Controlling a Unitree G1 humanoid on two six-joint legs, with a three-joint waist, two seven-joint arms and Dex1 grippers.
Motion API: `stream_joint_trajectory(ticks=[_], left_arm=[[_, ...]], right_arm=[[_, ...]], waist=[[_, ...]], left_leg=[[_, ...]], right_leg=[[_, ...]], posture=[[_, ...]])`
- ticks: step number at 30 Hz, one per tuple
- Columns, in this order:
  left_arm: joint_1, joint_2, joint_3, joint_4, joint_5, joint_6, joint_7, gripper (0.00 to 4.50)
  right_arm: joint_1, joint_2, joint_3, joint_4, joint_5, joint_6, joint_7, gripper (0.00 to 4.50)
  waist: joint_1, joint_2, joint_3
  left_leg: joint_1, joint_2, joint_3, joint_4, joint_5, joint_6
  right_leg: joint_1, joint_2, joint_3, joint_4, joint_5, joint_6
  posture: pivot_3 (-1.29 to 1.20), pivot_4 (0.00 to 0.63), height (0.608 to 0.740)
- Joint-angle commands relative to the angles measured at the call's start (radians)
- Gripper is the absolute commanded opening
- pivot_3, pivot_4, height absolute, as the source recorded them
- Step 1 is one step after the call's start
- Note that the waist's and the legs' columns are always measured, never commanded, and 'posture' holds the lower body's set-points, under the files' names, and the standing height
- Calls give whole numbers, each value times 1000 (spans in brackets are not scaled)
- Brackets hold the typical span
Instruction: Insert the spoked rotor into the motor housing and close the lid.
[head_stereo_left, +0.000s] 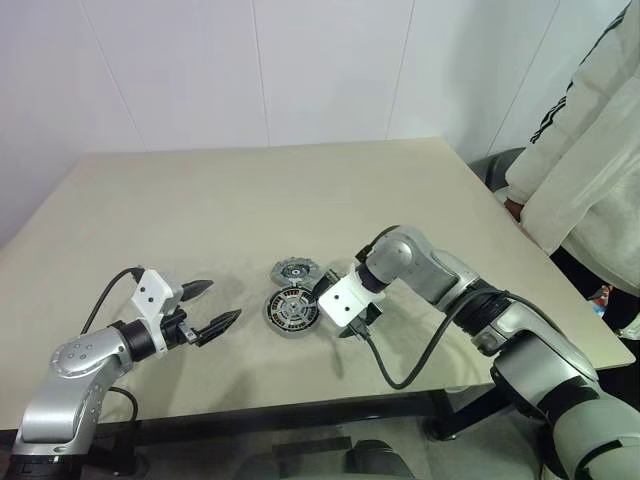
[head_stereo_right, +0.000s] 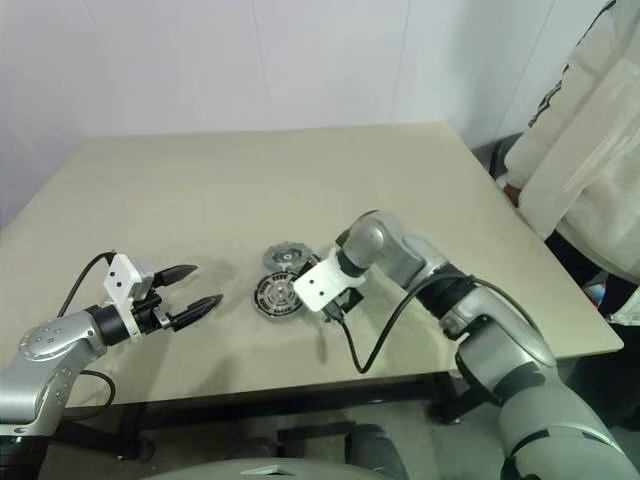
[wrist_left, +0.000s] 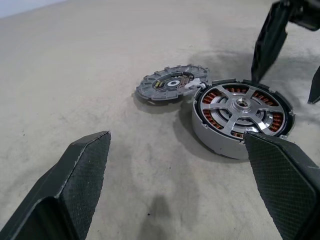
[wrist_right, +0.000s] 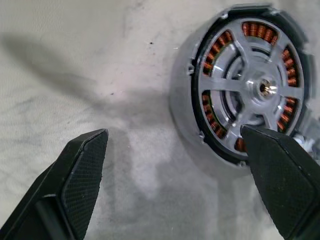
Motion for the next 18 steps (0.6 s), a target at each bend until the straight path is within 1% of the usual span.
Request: stream_joint_trajectory(ticks=[1,5,8,11,13,14,18], left_arm=[[-3,5,21,-29,-4,-14,9,4500],[-6,4,18,-30,-4,-14,11,4500],[-9,4,16,-30,-5,-15,12,4500],[-11,4,15,-29,-4,-15,14,4500],[-13,3,14,-30,-5,-14,16,4500],[-12,3,15,-30,-4,-14,17,4500],[-9,5,17,-31,-5,-14,17,4500]], right_arm=[[-46,31,-17,31,-39,-43,-30,4452],[-58,59,-19,75,-72,-53,-46,4452],[-55,75,-27,87,-68,-5,-24,4452],[-62,93,-33,108,-87,51,-33,3904],[-68,92,-28,115,-108,62,-38,3258],[-67,92,-30,112,-111,80,-33,2847],[-49,105,-45,76,-101,174,-15,1570]], waist=[[0,0,0],[0,0,0],[0,0,0],[-1,0,0],[0,0,0],[0,0,0],[1,0,0]], left_leg=[[0,0,0,0,0,0],[1,0,0,0,0,-1],[1,0,0,0,1,-1],[1,0,0,0,1,-2],[2,0,0,0,1,-2],[2,0,0,1,1,-2],[3,0,0,1,2,-3]], right_leg=[[0,0,0,0,0,0],[0,0,0,1,0,0],[0,0,0,2,0,0],[0,0,0,3,0,-1],[0,0,0,4,0,-1],[0,0,0,5,0,-1],[0,0,0,6,0,-1]], posture=[[0,0,740],[0,0,740],[0,0,740],[0,0,740],[0,0,740],[0,0,740],[0,0,740]])
